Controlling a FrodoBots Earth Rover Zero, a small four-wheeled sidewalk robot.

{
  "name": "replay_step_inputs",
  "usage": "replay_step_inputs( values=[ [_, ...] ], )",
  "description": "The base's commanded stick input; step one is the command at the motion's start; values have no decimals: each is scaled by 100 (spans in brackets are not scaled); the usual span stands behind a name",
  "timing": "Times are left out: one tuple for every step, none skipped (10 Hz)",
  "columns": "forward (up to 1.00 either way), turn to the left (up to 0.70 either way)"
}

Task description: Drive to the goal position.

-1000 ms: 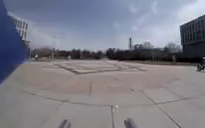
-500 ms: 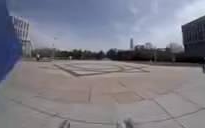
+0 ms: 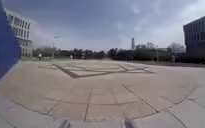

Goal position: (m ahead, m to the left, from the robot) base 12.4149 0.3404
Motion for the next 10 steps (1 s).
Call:
replay_step_inputs(
  values=[
    [85, 0],
    [85, 0],
    [85, 0],
    [85, 0],
    [85, 0],
    [85, 0],
    [85, 0],
    [85, -12],
    [85, -34],
    [85, -34]
  ],
)
